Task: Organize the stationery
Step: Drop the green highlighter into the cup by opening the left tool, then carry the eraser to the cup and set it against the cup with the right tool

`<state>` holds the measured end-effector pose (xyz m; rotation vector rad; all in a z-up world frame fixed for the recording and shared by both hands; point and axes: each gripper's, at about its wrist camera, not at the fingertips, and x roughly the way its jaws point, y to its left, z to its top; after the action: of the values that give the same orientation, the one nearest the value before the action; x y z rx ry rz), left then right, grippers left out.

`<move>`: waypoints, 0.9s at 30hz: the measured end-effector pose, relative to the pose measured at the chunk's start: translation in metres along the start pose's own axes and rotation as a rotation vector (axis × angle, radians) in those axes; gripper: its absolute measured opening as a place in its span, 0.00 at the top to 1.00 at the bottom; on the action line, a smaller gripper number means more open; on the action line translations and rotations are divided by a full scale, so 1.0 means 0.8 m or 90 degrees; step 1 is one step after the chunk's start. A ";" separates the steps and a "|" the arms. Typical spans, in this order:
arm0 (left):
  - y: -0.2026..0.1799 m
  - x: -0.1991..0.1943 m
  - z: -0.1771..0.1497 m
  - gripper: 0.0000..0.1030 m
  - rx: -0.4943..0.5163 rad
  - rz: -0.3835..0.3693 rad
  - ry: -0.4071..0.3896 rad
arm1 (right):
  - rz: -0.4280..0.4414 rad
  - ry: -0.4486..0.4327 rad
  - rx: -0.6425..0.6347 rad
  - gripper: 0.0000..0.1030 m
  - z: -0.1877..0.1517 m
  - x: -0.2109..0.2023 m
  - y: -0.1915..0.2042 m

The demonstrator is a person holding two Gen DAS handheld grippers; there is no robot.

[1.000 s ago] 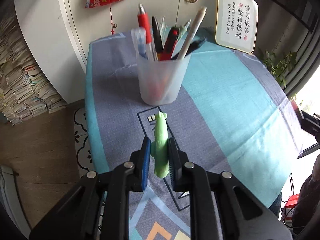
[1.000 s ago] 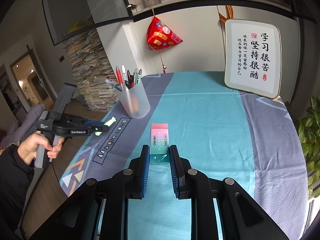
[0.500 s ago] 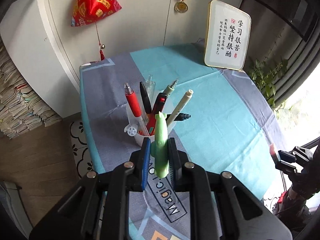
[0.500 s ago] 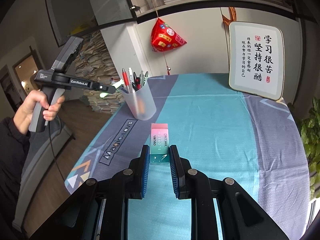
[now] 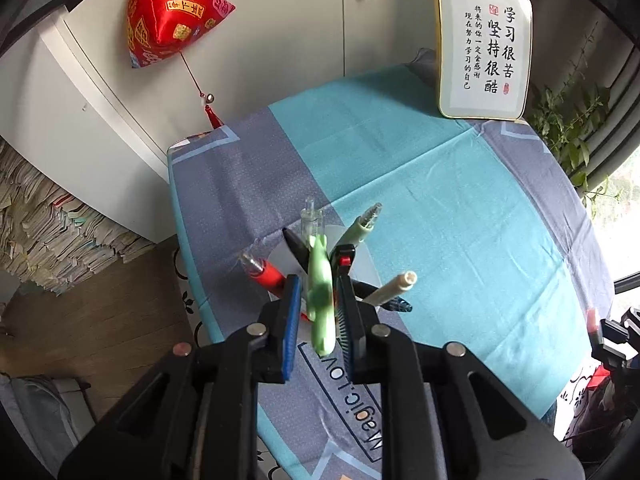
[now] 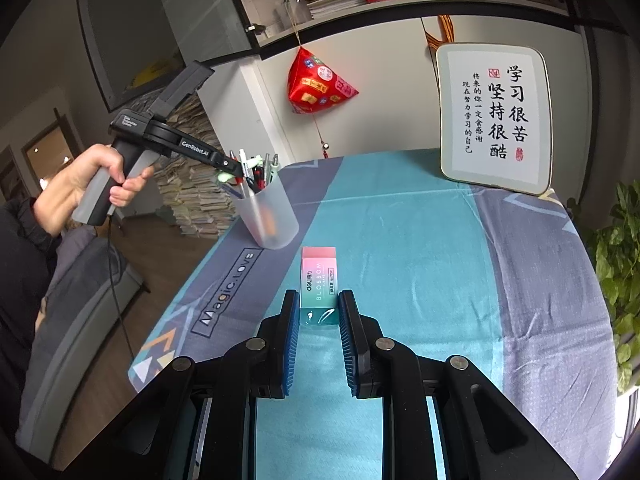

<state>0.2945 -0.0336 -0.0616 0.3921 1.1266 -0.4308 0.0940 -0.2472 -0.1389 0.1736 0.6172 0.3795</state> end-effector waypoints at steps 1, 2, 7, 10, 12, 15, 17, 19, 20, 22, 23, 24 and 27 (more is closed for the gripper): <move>-0.002 0.000 -0.001 0.79 0.002 0.000 -0.002 | -0.003 0.000 0.000 0.79 -0.001 -0.001 -0.002; -0.004 -0.003 -0.003 0.72 0.006 0.000 -0.005 | -0.005 0.000 0.001 0.79 -0.001 -0.002 -0.004; 0.003 -0.031 -0.011 0.49 -0.013 0.016 -0.058 | -0.006 -0.003 0.015 0.79 0.000 -0.005 -0.012; 0.015 -0.056 -0.025 0.43 -0.049 0.001 -0.101 | 0.012 0.006 0.015 0.79 0.003 -0.001 -0.010; 0.020 -0.071 -0.042 0.35 -0.071 -0.004 -0.139 | 0.025 0.015 0.007 0.79 0.010 0.004 -0.005; 0.015 -0.087 -0.075 0.30 -0.088 -0.014 -0.177 | 0.046 0.024 -0.015 0.79 0.027 0.012 0.010; 0.004 -0.092 -0.096 0.29 -0.077 -0.029 -0.196 | 0.059 0.031 -0.032 0.79 0.039 0.020 0.024; -0.005 -0.097 -0.117 0.27 -0.067 -0.028 -0.219 | 0.070 0.038 -0.049 0.79 0.049 0.030 0.041; -0.007 -0.097 -0.127 0.25 -0.068 -0.028 -0.228 | 0.076 0.043 -0.059 0.79 0.054 0.035 0.050; -0.012 -0.096 -0.146 0.24 -0.074 -0.035 -0.234 | 0.085 0.052 -0.078 0.79 0.062 0.046 0.069; -0.014 -0.094 -0.155 0.25 -0.076 -0.034 -0.236 | 0.088 0.057 -0.089 0.79 0.067 0.052 0.079; -0.017 -0.094 -0.164 0.25 -0.076 -0.033 -0.239 | 0.089 0.061 -0.100 0.79 0.072 0.057 0.088; -0.025 -0.094 -0.193 0.24 -0.071 -0.037 -0.249 | 0.079 0.078 -0.143 0.79 0.088 0.073 0.116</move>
<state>0.1370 0.0377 -0.0522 0.1666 0.7776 -0.4693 0.1524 -0.1421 -0.0883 -0.0274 0.6813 0.5790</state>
